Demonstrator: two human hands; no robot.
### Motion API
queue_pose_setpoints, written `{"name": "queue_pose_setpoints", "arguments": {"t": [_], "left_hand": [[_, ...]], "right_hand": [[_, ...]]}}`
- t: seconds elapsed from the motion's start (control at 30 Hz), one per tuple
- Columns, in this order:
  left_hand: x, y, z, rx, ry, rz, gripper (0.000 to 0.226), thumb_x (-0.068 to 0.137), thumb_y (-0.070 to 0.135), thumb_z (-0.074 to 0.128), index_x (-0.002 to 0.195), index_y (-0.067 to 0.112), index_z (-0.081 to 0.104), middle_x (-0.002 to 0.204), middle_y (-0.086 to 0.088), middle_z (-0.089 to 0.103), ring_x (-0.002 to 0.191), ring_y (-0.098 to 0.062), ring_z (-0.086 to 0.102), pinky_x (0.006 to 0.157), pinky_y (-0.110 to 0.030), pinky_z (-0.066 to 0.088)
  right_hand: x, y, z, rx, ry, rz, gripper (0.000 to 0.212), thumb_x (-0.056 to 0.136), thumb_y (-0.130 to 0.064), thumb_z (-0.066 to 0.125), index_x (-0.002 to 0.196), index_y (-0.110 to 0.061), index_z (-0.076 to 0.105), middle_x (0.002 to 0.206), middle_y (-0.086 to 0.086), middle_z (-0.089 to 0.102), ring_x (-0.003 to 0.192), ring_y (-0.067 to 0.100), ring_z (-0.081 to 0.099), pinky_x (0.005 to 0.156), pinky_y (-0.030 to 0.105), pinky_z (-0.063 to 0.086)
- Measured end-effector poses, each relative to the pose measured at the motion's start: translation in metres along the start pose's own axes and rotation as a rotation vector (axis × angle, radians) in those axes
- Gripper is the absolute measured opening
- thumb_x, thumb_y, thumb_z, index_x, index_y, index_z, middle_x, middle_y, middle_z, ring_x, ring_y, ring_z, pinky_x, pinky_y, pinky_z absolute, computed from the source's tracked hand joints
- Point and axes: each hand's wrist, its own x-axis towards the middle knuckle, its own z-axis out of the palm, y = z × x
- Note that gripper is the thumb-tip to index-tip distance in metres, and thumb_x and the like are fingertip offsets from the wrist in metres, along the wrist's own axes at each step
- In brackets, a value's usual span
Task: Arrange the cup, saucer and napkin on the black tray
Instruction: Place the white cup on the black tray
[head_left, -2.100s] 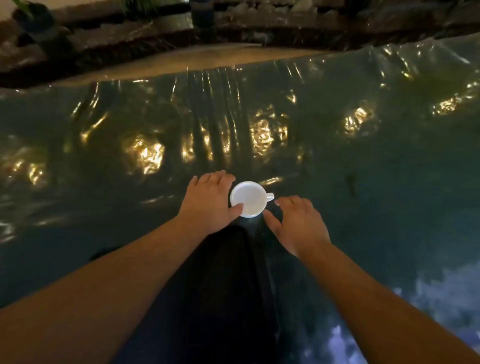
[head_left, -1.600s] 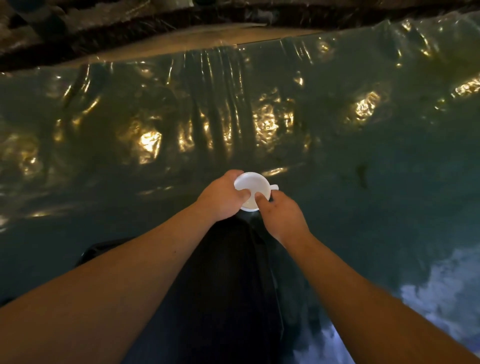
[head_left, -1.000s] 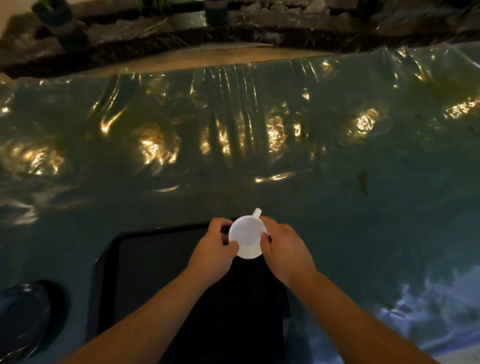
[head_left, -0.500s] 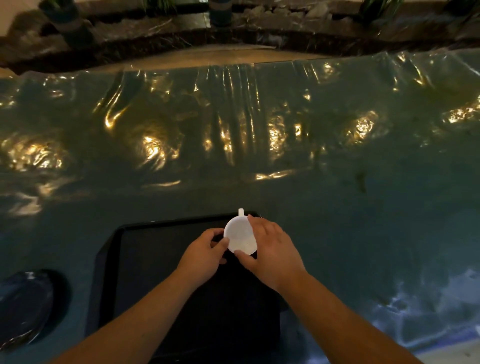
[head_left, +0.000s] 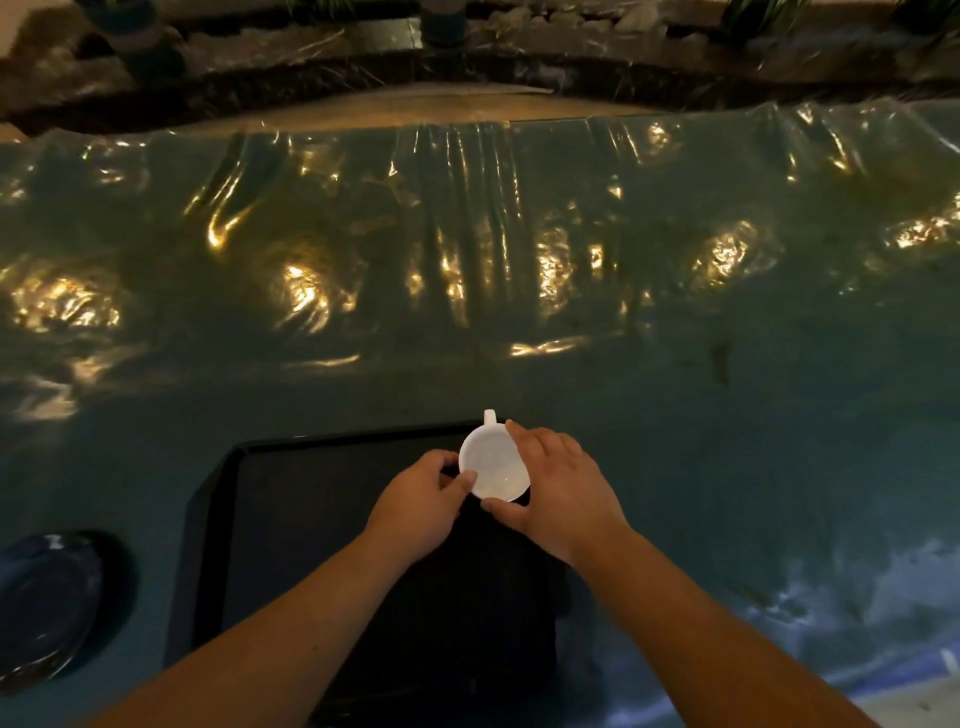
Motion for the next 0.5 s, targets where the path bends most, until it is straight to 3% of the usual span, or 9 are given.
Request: {"name": "queue_pose_setpoints", "arguments": {"t": [0.1,0.23,0.33,0.5], "left_hand": [[-0.007,-0.003,-0.01,0.246,0.124,0.181,0.05,0.091,0.064,0.057,0.133,0.039,0.051,0.117,0.016,0.067,0.097,-0.008,0.066,0.075,-0.033,0.057],[-0.017,-0.019,-0.032,0.465,0.289,0.37,0.067,0.089,0.063,0.055,0.146,0.03,0.044,0.149,0.004,0.051,0.13,-0.019,0.052,0.101,-0.039,0.05],[-0.027,-0.042,-0.055,0.58,0.313,0.336,0.077,0.088,0.065,0.055,0.154,0.028,0.037,0.164,-0.001,0.035,0.145,-0.024,0.036,0.117,-0.044,0.035],[-0.048,-0.1,-0.104,0.613,0.363,0.188,0.083,0.089,0.068,0.052,0.158,0.029,0.028,0.17,-0.003,0.02,0.153,-0.026,0.022,0.124,-0.048,0.023]], "right_hand": [[-0.003,-0.001,-0.004,-0.018,0.01,-0.012,0.106,0.081,-0.083,0.051,0.163,-0.033,0.008,0.168,0.003,0.026,0.155,0.03,0.016,0.125,0.052,0.02],[0.003,-0.017,-0.007,-0.04,0.061,-0.077,0.103,0.083,-0.084,0.047,0.163,-0.034,0.005,0.171,0.004,0.018,0.157,0.03,0.007,0.126,0.053,0.011],[0.018,-0.044,-0.003,-0.06,0.023,-0.103,0.101,0.085,-0.084,0.041,0.163,-0.033,0.004,0.172,0.004,0.014,0.158,0.028,0.005,0.127,0.051,0.012],[0.036,-0.107,0.016,-0.07,-0.018,-0.183,0.098,0.085,-0.082,0.041,0.163,-0.033,0.009,0.172,0.001,0.014,0.157,0.026,0.005,0.126,0.051,0.015]]}}
